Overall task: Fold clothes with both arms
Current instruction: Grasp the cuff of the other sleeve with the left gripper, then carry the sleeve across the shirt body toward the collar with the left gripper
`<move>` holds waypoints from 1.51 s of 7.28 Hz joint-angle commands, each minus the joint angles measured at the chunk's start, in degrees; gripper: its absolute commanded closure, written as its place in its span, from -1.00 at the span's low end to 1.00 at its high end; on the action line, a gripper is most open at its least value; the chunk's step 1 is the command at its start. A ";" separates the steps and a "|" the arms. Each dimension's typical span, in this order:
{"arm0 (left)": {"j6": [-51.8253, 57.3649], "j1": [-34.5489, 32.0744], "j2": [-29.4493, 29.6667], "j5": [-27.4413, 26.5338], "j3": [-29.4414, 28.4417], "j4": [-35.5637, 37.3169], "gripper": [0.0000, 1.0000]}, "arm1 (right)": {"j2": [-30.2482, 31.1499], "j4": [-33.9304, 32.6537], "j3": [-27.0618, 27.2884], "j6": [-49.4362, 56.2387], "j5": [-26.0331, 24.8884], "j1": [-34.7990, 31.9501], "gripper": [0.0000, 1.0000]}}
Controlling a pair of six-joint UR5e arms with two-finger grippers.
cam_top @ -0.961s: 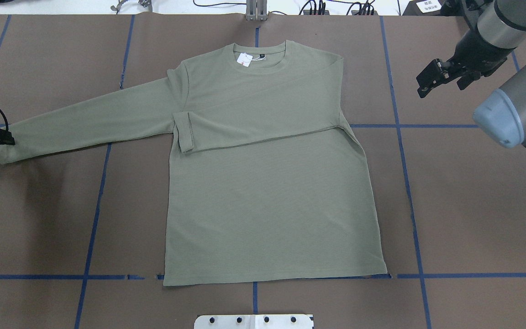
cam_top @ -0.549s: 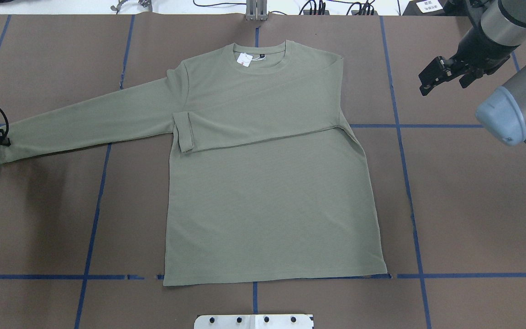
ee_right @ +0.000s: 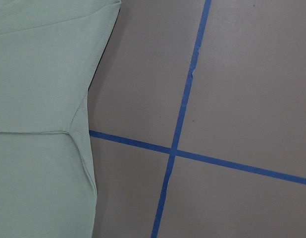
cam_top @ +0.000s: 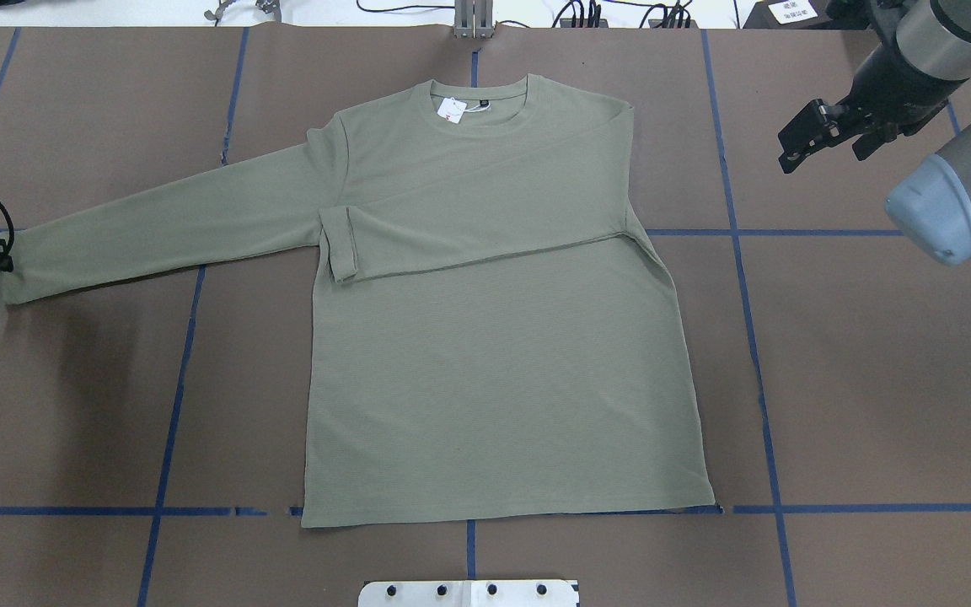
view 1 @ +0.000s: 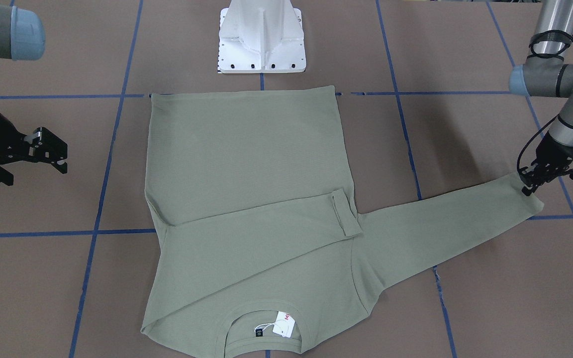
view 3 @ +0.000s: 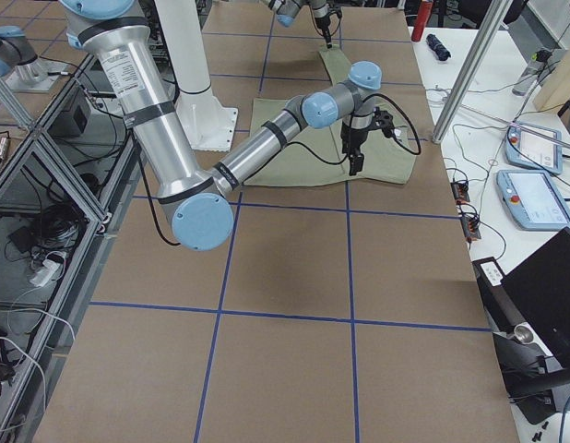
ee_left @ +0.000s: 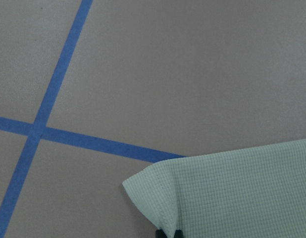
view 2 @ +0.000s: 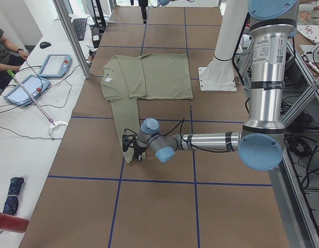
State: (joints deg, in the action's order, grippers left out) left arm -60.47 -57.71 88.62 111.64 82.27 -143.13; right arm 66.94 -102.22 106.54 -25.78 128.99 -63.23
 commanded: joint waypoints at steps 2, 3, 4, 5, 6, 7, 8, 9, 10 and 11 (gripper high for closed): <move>0.09 -0.12 2.32 2.97 11.91 13.60 1.00 | 2.92 0.18 1.21 0.03 0.03 -0.40 -1.00; 0.09 -0.12 7.91 3.06 13.25 21.32 1.00 | 4.76 0.70 1.56 0.12 -0.14 -0.49 -1.00; 0.09 -0.04 14.76 3.14 13.26 28.88 1.00 | 6.08 0.70 1.65 0.12 -0.32 -0.66 -1.00; 0.09 0.14 20.13 3.23 12.83 34.18 1.00 | 6.97 0.70 1.65 0.29 -0.41 -0.75 -1.00; 0.00 0.31 25.06 3.41 12.65 36.84 1.00 | 7.84 0.70 1.74 1.17 -0.41 -1.45 -1.00; -0.17 0.49 29.63 5.93 11.52 39.48 1.00 | 9.33 0.70 1.91 2.74 -0.41 -2.68 -1.00; -7.14 0.75 35.16 7.52 8.72 39.68 1.00 | 10.65 0.70 1.92 6.06 -0.41 -3.64 -1.00; -13.56 3.28 41.31 7.54 5.21 39.68 1.00 | 11.19 0.70 1.92 6.36 -0.32 -4.18 -1.00; -18.84 5.57 46.15 7.63 2.74 39.16 1.00 | 11.28 0.70 1.92 6.36 -0.32 -4.18 -1.00; -25.16 7.76 50.81 7.54 -1.11 34.45 1.00 | 11.28 0.70 1.92 6.36 -0.32 -4.18 -1.00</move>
State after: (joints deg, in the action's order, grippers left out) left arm -77.97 -52.72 133.18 119.11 85.48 -105.01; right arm 78.04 -101.51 108.45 -19.63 128.66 -67.28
